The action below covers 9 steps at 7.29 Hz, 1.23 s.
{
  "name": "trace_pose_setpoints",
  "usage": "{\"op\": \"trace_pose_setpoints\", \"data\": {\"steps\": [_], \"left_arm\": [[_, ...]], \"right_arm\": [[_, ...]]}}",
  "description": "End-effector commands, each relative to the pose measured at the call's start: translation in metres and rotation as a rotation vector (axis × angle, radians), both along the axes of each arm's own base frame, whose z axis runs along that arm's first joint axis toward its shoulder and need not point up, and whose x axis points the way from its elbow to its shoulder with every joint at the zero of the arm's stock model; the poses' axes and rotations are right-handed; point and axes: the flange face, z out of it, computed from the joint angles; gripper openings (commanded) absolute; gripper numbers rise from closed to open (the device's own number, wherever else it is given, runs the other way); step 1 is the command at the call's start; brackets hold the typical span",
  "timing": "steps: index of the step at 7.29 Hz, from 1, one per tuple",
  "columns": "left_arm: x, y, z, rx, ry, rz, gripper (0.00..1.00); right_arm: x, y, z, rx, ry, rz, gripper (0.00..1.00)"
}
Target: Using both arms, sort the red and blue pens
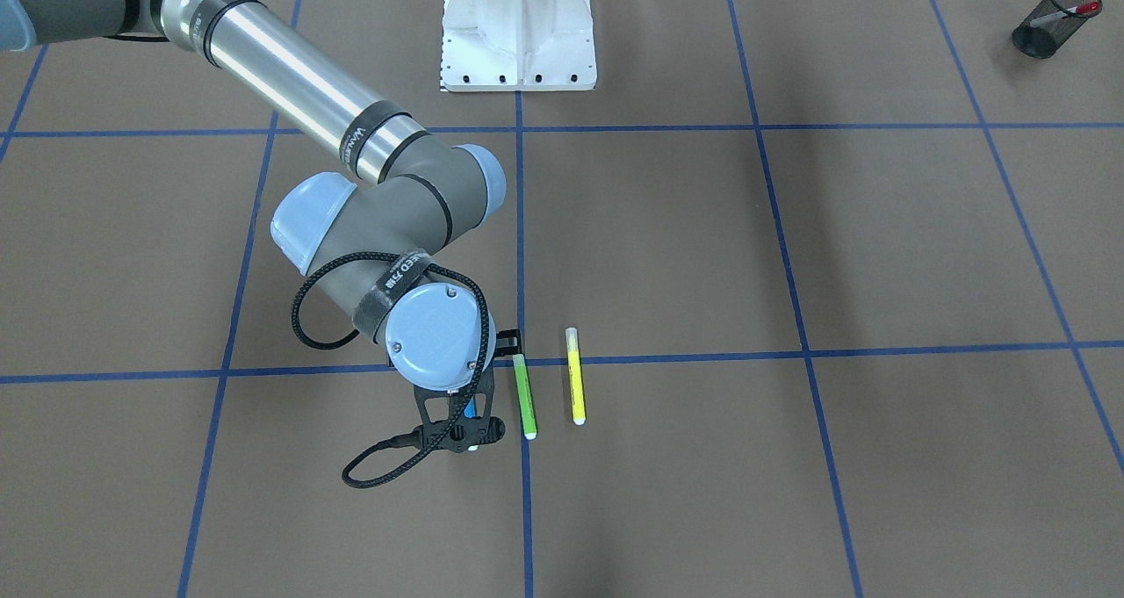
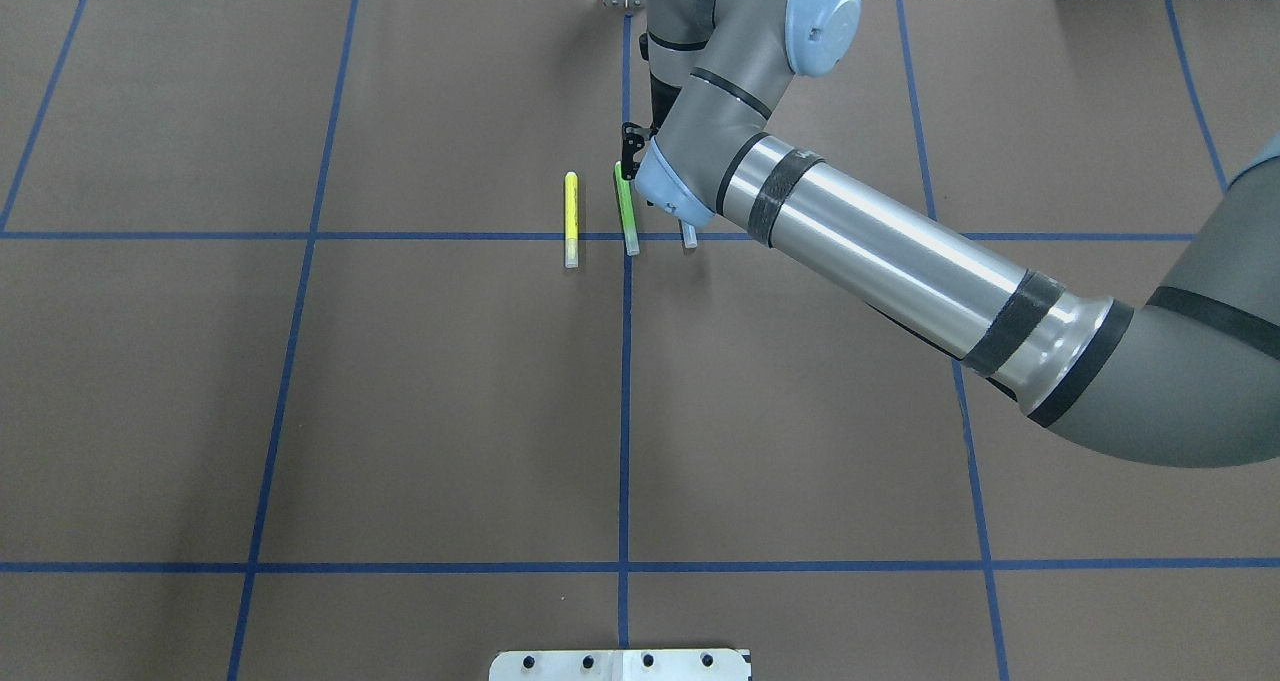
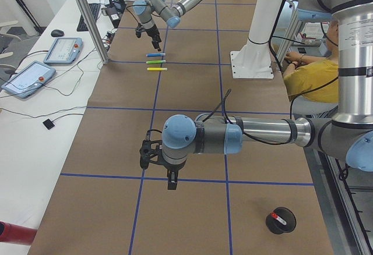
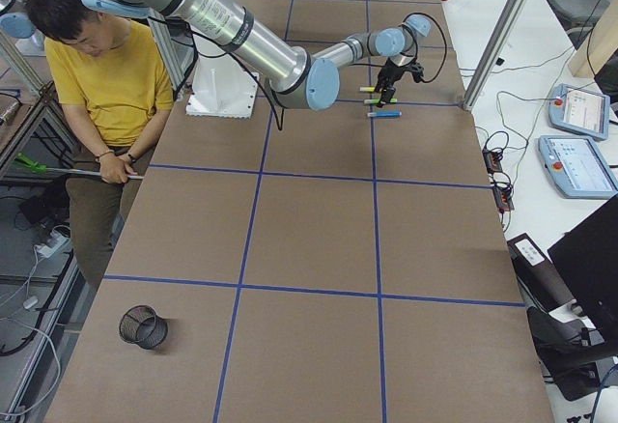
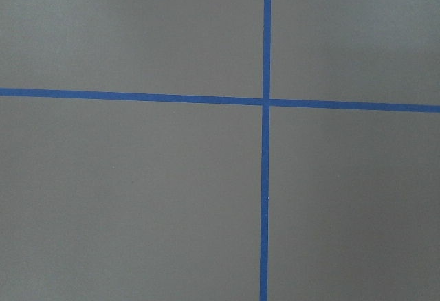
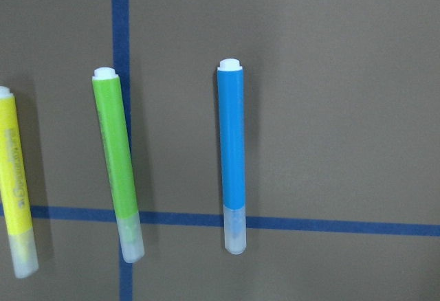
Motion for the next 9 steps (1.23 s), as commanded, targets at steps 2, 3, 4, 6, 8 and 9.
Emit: {"op": "trace_pose_setpoints", "data": {"steps": [2,3,4,6,8,9], "left_arm": [[0.000,0.000,0.002,-0.004,0.001,0.001,1.00],[0.000,0.000,0.003,-0.006,0.001,-0.001,1.00],[0.000,0.001,0.004,-0.007,0.001,-0.001,0.99],[0.000,0.000,0.003,-0.004,0.002,-0.001,1.00],[0.000,0.000,0.003,-0.004,0.001,0.001,1.00],[0.000,0.000,0.003,-0.004,0.001,0.001,0.99]], "right_arm": [[-0.029,0.015,0.018,0.022,0.010,0.019,0.81],[-0.029,0.015,0.019,0.022,0.012,0.019,0.61],[-0.029,0.015,0.021,0.020,0.016,0.020,0.51],[-0.032,0.018,0.030,0.028,0.033,0.022,0.44],[-0.032,0.018,0.032,0.037,0.039,0.025,0.42],[-0.031,0.017,0.028,0.049,0.028,0.027,0.42]]}}
